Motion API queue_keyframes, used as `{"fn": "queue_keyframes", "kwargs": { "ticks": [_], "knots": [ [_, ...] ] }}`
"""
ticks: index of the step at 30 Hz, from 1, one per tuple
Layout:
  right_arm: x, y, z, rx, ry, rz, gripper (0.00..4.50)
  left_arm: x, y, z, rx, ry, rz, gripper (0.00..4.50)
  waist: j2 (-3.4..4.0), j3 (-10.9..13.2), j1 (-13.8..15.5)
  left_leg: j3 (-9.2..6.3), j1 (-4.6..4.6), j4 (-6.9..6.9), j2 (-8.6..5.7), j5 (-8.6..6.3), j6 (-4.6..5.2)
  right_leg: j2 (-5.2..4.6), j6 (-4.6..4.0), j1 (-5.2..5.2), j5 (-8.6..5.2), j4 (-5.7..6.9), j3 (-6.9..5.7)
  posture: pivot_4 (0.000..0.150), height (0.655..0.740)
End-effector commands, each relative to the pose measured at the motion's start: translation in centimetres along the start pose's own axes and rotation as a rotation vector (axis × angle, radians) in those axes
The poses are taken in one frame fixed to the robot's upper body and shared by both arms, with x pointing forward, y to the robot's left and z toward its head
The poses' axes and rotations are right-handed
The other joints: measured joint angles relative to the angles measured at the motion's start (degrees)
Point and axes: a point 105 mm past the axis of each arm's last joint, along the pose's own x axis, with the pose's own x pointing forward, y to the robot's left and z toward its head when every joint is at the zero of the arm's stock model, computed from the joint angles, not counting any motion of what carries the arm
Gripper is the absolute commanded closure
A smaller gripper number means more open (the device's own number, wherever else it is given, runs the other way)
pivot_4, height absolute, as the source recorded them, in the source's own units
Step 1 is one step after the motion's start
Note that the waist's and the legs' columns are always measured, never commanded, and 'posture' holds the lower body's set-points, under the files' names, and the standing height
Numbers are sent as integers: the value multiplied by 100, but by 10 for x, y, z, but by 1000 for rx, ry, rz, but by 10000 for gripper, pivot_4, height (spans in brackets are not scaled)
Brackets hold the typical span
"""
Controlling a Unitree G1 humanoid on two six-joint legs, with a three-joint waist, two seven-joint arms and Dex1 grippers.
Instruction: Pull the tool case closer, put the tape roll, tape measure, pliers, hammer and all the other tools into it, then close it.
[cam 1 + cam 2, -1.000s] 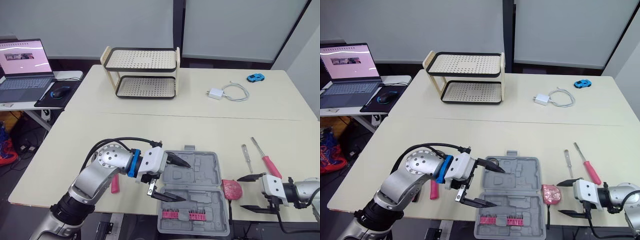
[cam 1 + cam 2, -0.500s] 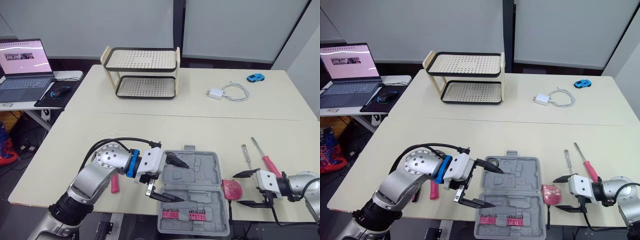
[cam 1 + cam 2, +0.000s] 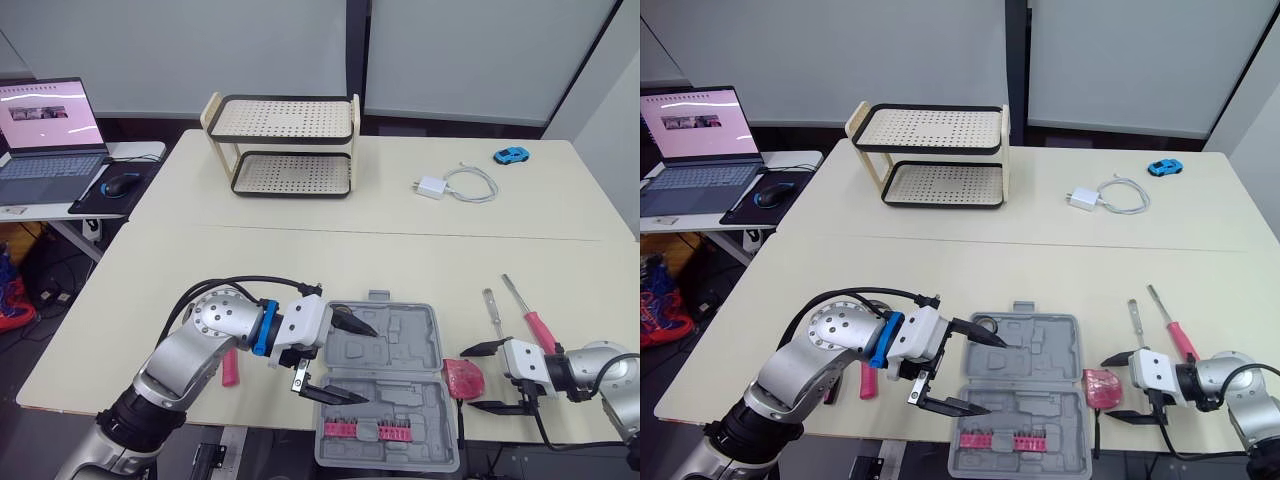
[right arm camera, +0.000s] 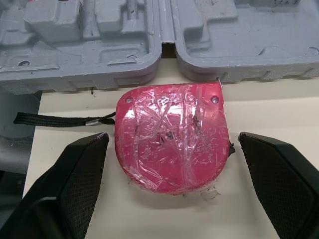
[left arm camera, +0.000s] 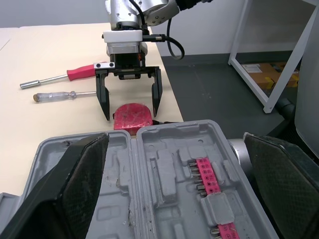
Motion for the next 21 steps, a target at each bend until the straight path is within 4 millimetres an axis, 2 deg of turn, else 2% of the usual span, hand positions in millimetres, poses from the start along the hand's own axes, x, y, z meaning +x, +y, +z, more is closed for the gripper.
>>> {"fn": "queue_keyframes", "kwargs": {
  "ticks": [1, 5, 12, 21],
  "knots": [
    [1, 0, 2, -10, -8, -5, 1928, 1, 0, 10, 43, -7, -5, 0, 0, 0, 0, 0, 0, 0, 0, 0, 0, 0, 0, 0, 0, 0, 0, 1500, 7400],
    [2, 2, -2, -4, 4, 2, 12627, 3, 2, 11, 45, -6, -5, 0, 0, 0, 0, 1, 0, 0, 0, 0, 0, 0, 0, 0, 0, 0, 0, 1500, 7400],
    [-1, 2, -3, -1, 5, -12, 12915, 3, 3, 12, 45, 0, 0, 0, 0, 0, -1, 0, 1, 0, 0, 0, 0, 0, 0, 1, 0, 0, 0, 1500, 7400],
    [-27, -7, 12, -20, 24, -70, 12915, -2, 6, 16, 67, -44, 24, 0, 3, 0, 3, 1, 0, 0, -1, 0, 0, 0, 0, -1, 0, 0, 3, 1500, 7400]
  ]
}}
